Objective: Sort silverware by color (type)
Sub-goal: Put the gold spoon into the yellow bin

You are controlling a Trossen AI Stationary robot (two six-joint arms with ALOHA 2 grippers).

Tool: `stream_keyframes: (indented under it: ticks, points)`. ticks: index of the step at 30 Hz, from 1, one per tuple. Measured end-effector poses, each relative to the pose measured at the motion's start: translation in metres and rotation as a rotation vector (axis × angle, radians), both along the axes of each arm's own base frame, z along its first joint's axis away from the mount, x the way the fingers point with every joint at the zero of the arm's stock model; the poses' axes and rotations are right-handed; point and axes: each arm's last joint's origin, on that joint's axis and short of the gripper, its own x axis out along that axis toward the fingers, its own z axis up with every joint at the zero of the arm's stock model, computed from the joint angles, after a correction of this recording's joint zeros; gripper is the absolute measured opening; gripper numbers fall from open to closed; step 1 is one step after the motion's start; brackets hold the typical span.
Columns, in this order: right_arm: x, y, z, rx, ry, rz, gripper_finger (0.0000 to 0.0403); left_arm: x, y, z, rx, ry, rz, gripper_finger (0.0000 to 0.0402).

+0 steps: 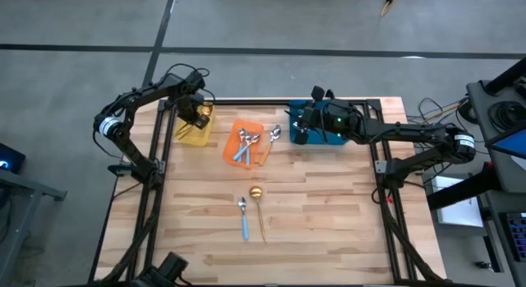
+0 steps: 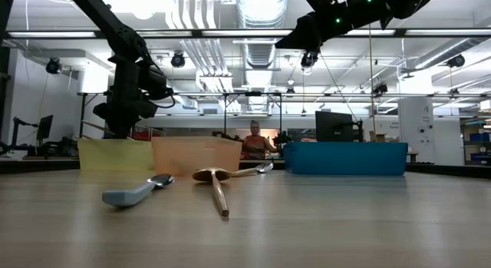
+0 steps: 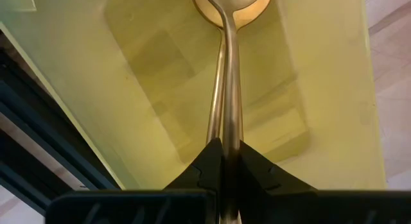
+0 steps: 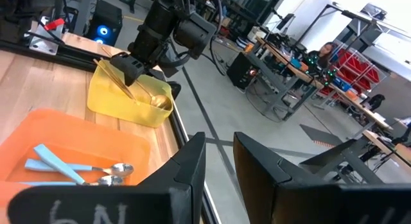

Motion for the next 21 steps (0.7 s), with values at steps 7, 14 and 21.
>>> stream_keyframes:
  ticks: [7, 14, 21]
  points:
    - [0.0000, 0.0000, 0.0000, 0.000, 0.000, 0.000, 0.0073, -0.0001, 0.0000, 0.0001, 0.001, 0.000, 0.001, 0.0008]
    - [0.0000, 0.0000, 0.0000, 0.000, 0.000, 0.000, 0.0073, 0.0000, 0.0000, 0.0001, 0.001, 0.000, 0.008, 0.0008]
    - [0.0000, 0.0000, 0.0000, 0.000, 0.001, 0.000, 0.0073, 0.0000, 0.0000, 0.0001, 0.001, -0.001, 0.029, 0.0008]
